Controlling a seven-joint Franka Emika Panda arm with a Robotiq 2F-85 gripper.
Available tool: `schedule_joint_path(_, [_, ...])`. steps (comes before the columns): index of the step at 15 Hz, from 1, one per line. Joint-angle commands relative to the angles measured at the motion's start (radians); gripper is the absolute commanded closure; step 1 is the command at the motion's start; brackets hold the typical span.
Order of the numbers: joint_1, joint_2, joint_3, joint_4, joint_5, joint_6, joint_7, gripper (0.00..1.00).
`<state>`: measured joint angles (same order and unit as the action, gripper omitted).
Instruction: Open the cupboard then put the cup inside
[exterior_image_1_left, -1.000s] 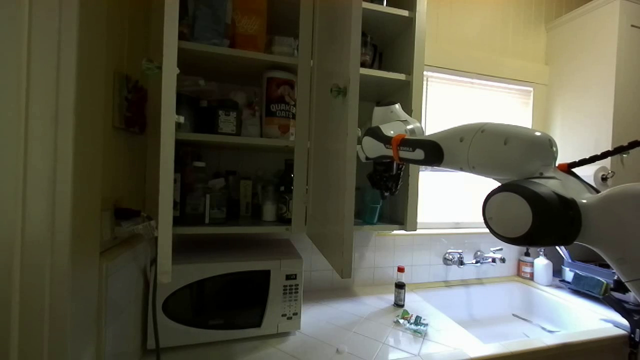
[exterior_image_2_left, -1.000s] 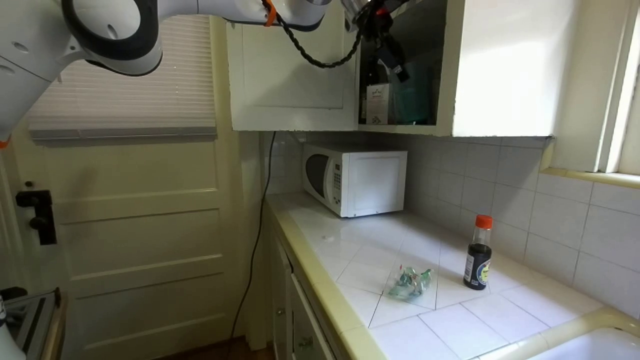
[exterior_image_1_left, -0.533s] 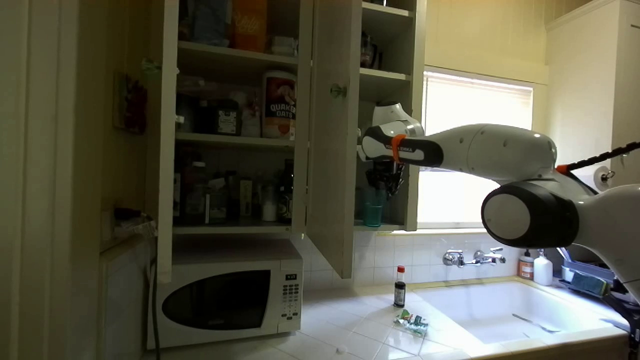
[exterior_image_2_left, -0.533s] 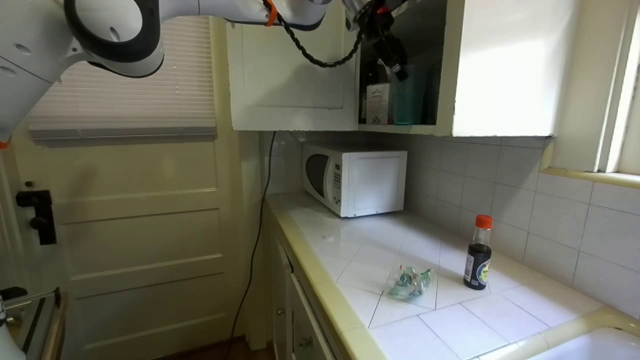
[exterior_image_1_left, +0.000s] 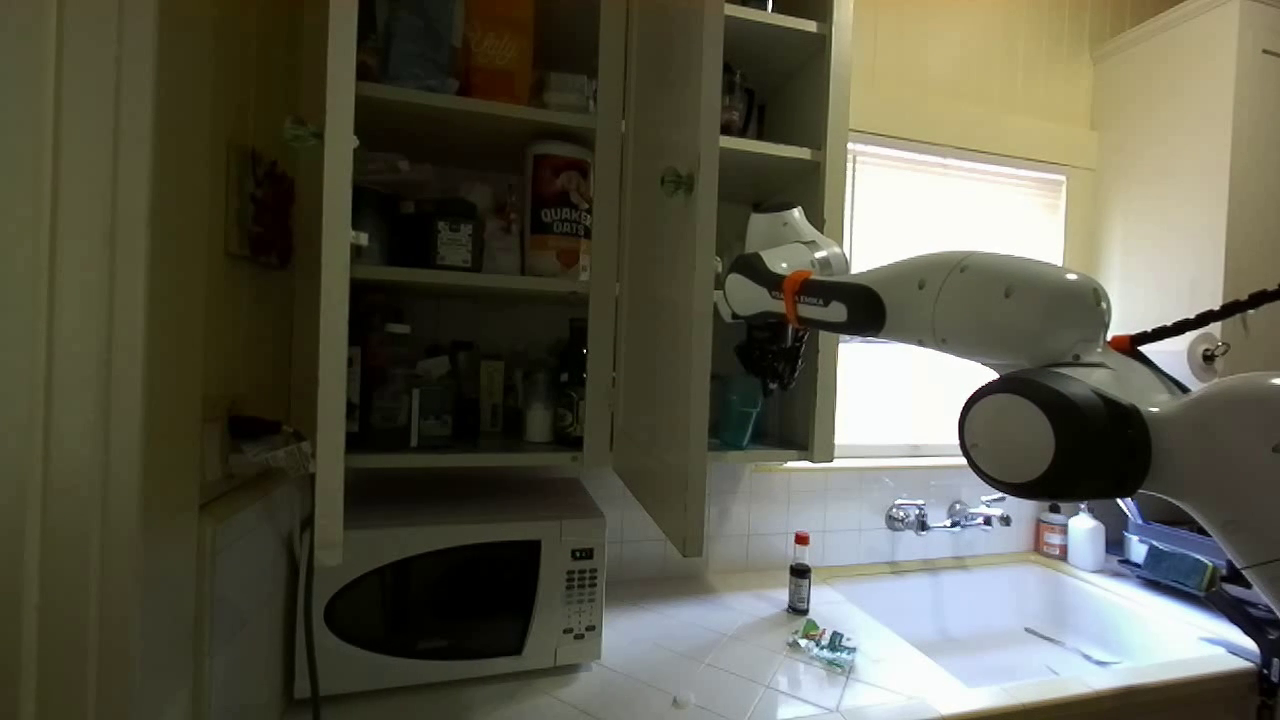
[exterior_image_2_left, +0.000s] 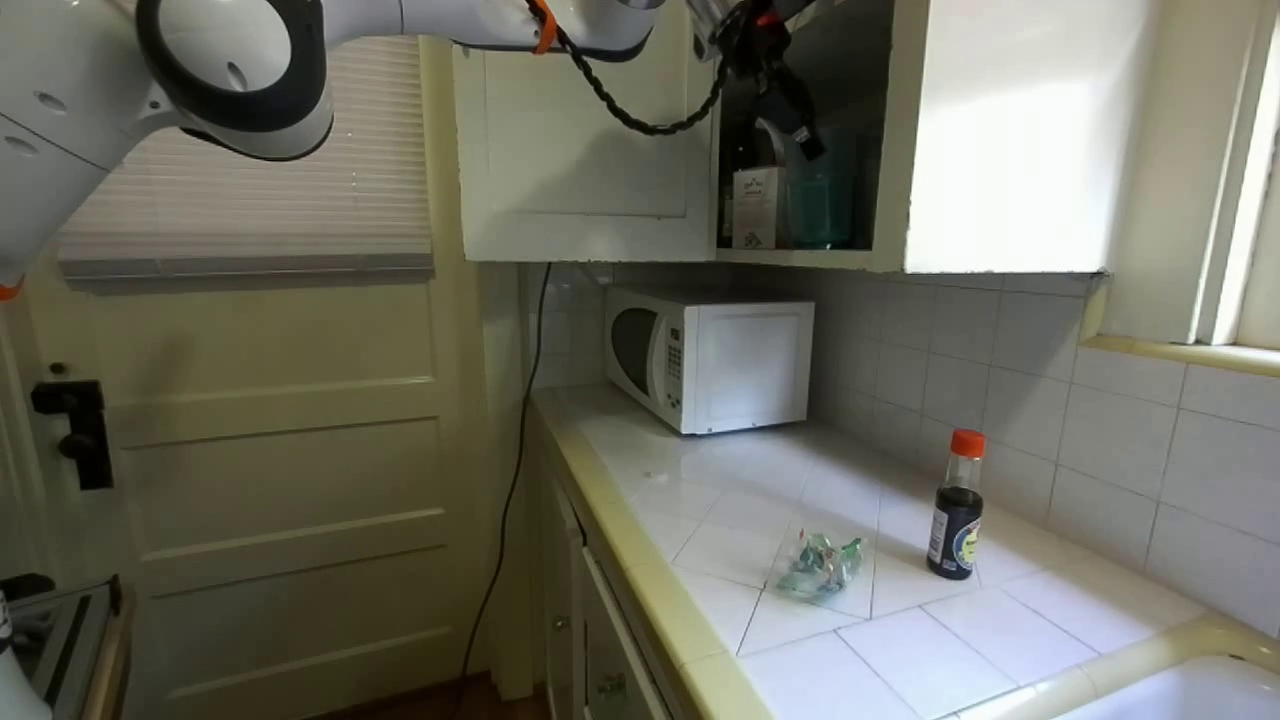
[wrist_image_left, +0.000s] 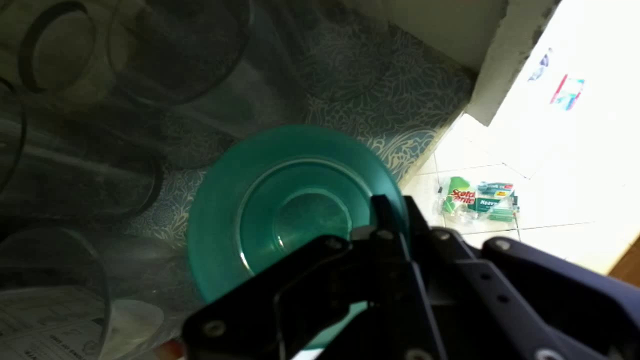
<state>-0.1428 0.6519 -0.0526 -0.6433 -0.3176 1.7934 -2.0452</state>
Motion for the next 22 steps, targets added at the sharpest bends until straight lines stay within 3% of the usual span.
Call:
schedule_joint_path(1, [-0.007, 0.027, 0.0, 0.063, 0.006, -0.003, -0.013, 0.98])
schedule_joint_path(14, [-0.005, 0.074, -0.003, 0.118, 0.007, -0.016, 0.001, 0.98])
schedule_joint_path(15, [-0.005, 0.076, -0.004, 0.12, 0.007, -0.02, 0.003, 0.69])
schedule_joint_path(17, [-0.004, 0.078, -0.005, 0.123, 0.005, -0.021, 0.006, 0.61])
schedule_joint_path(22, [-0.005, 0.078, -0.008, 0.127, 0.004, -0.019, 0.007, 0.23])
